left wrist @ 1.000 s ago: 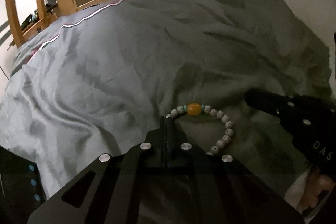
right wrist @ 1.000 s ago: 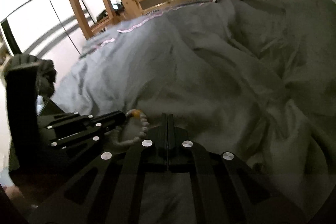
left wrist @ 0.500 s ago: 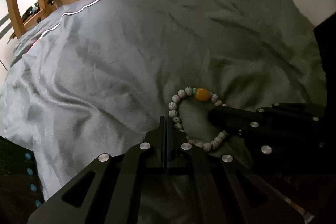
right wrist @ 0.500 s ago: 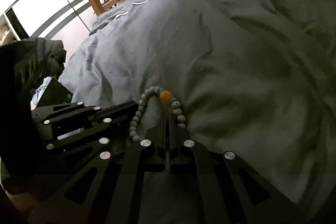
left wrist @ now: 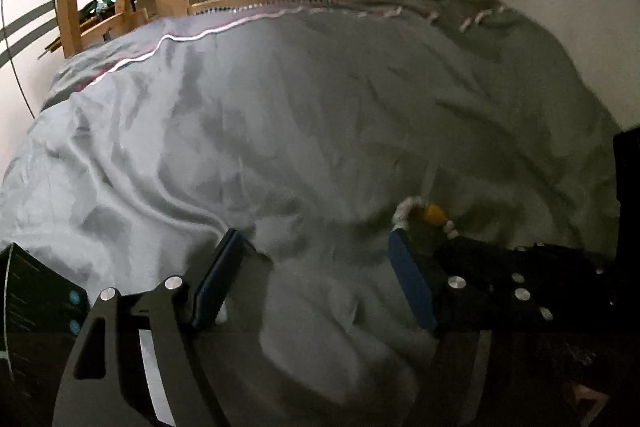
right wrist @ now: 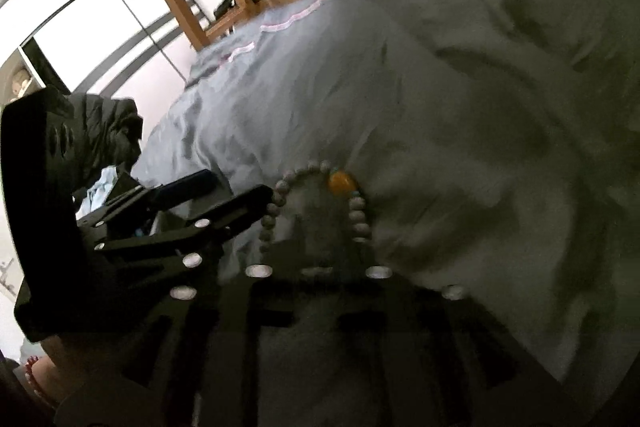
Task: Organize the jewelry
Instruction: 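Lift the white bead bracelet with the left tool toward the box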
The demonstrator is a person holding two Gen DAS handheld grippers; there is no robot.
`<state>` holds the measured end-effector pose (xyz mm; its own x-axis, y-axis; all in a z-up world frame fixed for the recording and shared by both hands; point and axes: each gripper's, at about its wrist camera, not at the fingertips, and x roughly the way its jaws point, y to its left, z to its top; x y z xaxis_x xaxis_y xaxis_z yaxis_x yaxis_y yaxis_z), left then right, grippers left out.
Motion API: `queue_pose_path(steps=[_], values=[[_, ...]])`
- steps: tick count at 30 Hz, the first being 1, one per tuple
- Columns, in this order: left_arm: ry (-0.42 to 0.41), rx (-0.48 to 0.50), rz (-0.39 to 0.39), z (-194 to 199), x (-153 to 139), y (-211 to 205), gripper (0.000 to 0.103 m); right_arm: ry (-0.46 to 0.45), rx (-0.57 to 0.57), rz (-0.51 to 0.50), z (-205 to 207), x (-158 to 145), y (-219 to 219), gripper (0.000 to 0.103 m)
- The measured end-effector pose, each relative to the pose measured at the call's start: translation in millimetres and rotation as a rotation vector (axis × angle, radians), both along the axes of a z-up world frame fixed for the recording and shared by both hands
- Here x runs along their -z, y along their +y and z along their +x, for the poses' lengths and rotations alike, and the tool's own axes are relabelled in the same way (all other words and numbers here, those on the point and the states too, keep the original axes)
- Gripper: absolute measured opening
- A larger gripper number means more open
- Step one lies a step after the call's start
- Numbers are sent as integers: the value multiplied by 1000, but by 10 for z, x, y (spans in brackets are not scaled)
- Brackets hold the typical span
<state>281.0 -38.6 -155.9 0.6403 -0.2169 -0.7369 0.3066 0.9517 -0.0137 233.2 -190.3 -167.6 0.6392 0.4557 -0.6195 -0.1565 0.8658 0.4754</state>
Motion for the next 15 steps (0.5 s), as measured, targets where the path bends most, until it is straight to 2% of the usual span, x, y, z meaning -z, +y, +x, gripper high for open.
queue_pose_path(steps=[3, 5, 6, 8, 10, 12, 15], values=[[-4, 10, -74, 8, -50, 53, 79, -58, 67, 6, -93, -73, -90, 71], [-14, 22, -60, -2, -57, 6, 80, -76, 89, 9, -104, -96, -133, 72], [-17, 18, -18, 7, -32, -41, 80, -61, 96, -7, -72, -74, -135, 72], [0, 18, 0, 16, 56, -67, 78, -28, 90, -18, 2, 7, -123, 71], [19, 26, 9, 42, 138, -68, 74, -4, 100, -49, 56, 80, -100, 63], [11, 42, 28, 22, 144, -113, 72, 5, 112, -94, 76, 93, -80, 46], [-6, 84, -2, -10, 77, -149, 72, 20, 125, -155, 96, 123, -89, 27]])
